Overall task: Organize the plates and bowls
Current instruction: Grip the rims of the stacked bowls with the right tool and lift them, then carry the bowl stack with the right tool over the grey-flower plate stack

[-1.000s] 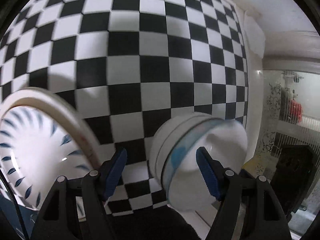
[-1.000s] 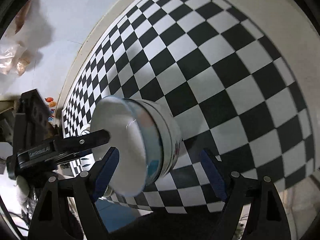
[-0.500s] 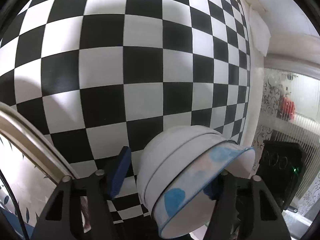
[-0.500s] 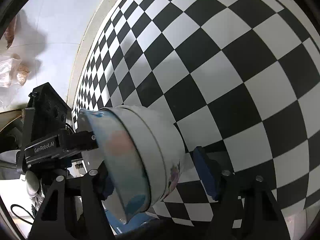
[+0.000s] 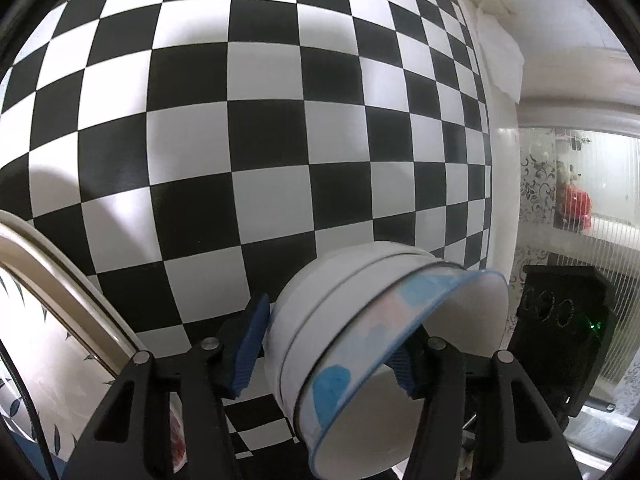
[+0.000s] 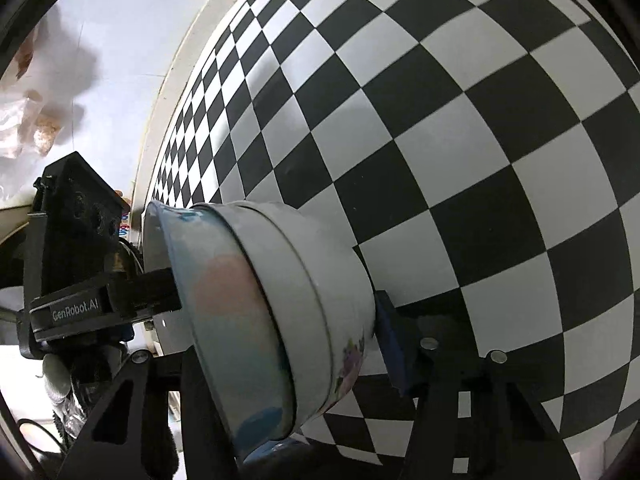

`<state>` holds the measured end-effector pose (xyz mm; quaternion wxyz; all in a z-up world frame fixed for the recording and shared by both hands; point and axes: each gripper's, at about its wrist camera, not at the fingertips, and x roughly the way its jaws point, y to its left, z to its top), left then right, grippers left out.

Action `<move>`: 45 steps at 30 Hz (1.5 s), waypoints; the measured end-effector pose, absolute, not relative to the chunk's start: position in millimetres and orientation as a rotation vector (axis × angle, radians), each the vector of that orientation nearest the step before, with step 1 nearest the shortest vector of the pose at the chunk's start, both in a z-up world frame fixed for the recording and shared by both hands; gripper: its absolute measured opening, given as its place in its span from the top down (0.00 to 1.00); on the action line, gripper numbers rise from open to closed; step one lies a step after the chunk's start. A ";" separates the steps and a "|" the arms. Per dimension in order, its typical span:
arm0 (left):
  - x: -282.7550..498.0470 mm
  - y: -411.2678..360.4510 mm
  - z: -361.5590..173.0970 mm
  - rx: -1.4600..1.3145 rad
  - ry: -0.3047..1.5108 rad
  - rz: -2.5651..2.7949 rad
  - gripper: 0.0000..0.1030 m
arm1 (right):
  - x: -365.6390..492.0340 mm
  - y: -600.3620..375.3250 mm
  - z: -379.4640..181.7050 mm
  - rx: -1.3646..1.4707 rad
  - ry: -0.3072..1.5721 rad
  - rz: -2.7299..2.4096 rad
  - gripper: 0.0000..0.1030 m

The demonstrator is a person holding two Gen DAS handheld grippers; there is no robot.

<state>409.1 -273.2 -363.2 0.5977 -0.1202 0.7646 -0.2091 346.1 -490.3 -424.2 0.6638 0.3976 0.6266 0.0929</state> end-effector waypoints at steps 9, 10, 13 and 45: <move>405.5 -270.0 -351.1 -0.252 1.741 -0.482 0.50 | 356.1 -471.4 -409.6 0.833 1.420 0.217 0.46; 405.4 -269.3 -349.6 -0.251 1.741 -0.481 0.51 | 356.9 -470.4 -409.5 0.840 1.422 0.218 0.46; 405.2 -266.8 -346.9 -0.255 1.747 -0.474 0.51 | 358.2 -468.5 -412.7 0.878 1.433 0.220 0.46; 392.6 -110.7 -279.5 -0.448 1.601 -0.198 0.51 | 420.1 -333.7 -358.7 0.668 1.503 0.565 0.48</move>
